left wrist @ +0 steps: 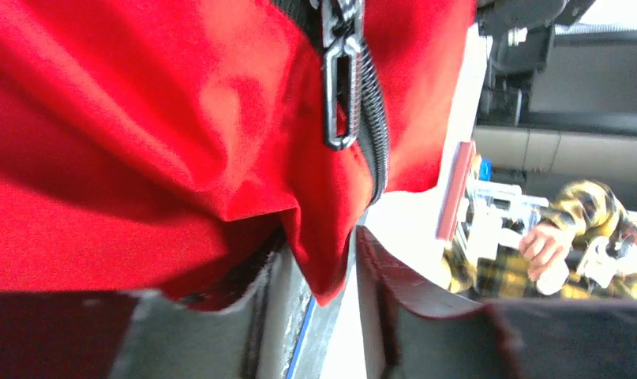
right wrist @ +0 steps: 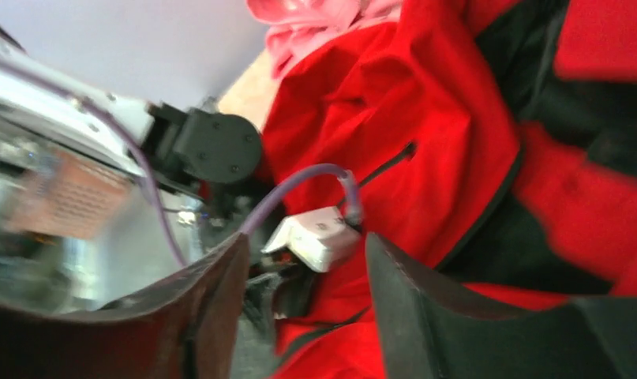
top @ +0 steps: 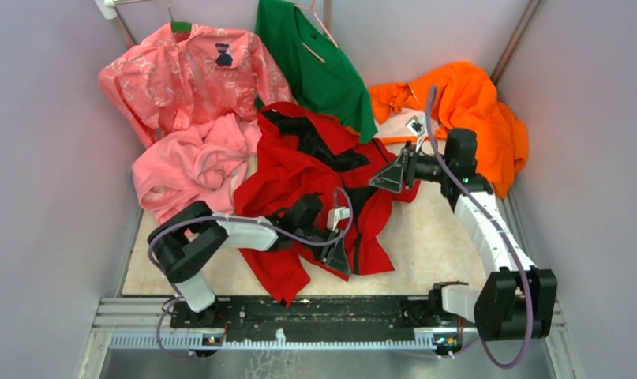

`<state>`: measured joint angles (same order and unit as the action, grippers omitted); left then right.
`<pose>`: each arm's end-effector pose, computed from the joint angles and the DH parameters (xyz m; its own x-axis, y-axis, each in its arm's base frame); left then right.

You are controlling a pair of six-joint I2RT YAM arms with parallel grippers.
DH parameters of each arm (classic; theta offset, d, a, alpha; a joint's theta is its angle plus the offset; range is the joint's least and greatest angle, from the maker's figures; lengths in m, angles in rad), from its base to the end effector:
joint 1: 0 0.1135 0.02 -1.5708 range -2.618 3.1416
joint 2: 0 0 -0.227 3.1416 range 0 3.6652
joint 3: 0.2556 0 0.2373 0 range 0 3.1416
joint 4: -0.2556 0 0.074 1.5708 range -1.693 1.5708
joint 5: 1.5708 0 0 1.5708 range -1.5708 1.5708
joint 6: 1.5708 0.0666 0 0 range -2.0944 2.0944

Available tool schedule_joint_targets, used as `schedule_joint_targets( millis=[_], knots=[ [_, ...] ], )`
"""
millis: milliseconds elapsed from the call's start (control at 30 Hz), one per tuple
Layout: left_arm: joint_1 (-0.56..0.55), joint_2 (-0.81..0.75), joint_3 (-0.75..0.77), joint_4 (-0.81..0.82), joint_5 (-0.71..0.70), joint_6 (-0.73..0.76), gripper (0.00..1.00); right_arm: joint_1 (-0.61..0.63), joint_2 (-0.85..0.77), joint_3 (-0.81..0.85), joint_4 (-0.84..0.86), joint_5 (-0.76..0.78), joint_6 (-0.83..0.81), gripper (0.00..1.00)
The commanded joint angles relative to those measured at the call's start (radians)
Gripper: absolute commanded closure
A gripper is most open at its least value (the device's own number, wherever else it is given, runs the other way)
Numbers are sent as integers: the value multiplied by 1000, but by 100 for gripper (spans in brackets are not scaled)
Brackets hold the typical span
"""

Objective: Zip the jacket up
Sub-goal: Zip the zipper on the jacket.

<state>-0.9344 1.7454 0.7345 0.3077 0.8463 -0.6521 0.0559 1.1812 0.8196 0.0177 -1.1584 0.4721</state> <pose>0.1514 -0.2889 0.0980 -0.8349 0.4531 -0.3124 0.4602 0.2635 -0.8478 0.2607 0.0757 0.2644 -0.7016 0.1433 -0.6980 -0.6338 0.3221 0.7032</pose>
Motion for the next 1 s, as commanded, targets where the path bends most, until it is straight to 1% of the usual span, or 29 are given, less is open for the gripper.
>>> schedule_joint_targets(
  millis=[0,33,67,100,133,200,267,333,367,433,500,567,600,633,667,767,833,900,967],
  knots=[
    [-4,-132,-55,56,-124,34,52,3,-30,154,-815,-111,-1307,32],
    [-7,-175,-79,77,-175,45,46,7,-29,151,-997,-99,-1658,22],
    [-12,-224,-105,91,-217,60,42,18,-25,143,-1143,-63,-1978,15],
    [-18,-274,-134,104,-260,87,38,36,-20,132,-1220,-14,-2258,13],
    [-24,-330,-161,116,-304,101,35,65,-13,125,-1241,38,-2333,12],
    [-31,-444,-230,145,-392,111,28,107,14,124,-1273,84,-2443,14],
    [-34,-553,-300,176,-459,91,22,142,51,130,-1332,136,-2579,15],
    [-35,-658,-369,214,-512,53,19,180,91,133,-1369,236,-2694,16],
    [-36,-702,-404,238,-537,29,16,192,112,132,-1368,267,-2731,17],
    [-37,-785,-492,312,-585,-36,13,218,134,136,-1339,285,-2748,16],
    [-39,-819,-570,401,-609,-130,13,268,150,145,-1269,313,-2699,16],
    [-48,-820,-623,474,-615,-243,13,307,169,141,-1207,346,-2675,16],
    [-62,-808,-638,491,-623,-327,14,321,180,139,-1182,354,-2667,16],
    [-84,-795,-640,498,-633,-380,15,331,192,139,-1166,357,-2665,17],
    [-113,-778,-636,503,-650,-422,16,340,203,137,-1154,360,-2667,17],
    [-245,-712,-601,509,-741,-518,16,361,213,115,-1086,377,-2652,22],
    [-283,-658,-587,509,-784,-617,17,364,208,102,-1025,368,-2608,27],
    [-308,-603,-606,579,-810,-722,17,366,202,108,-992,355,-2575,27],
    [-321,-542,-626,661,-818,-823,19,366,197,166,-1026,340,-2571,26]
  ],
)
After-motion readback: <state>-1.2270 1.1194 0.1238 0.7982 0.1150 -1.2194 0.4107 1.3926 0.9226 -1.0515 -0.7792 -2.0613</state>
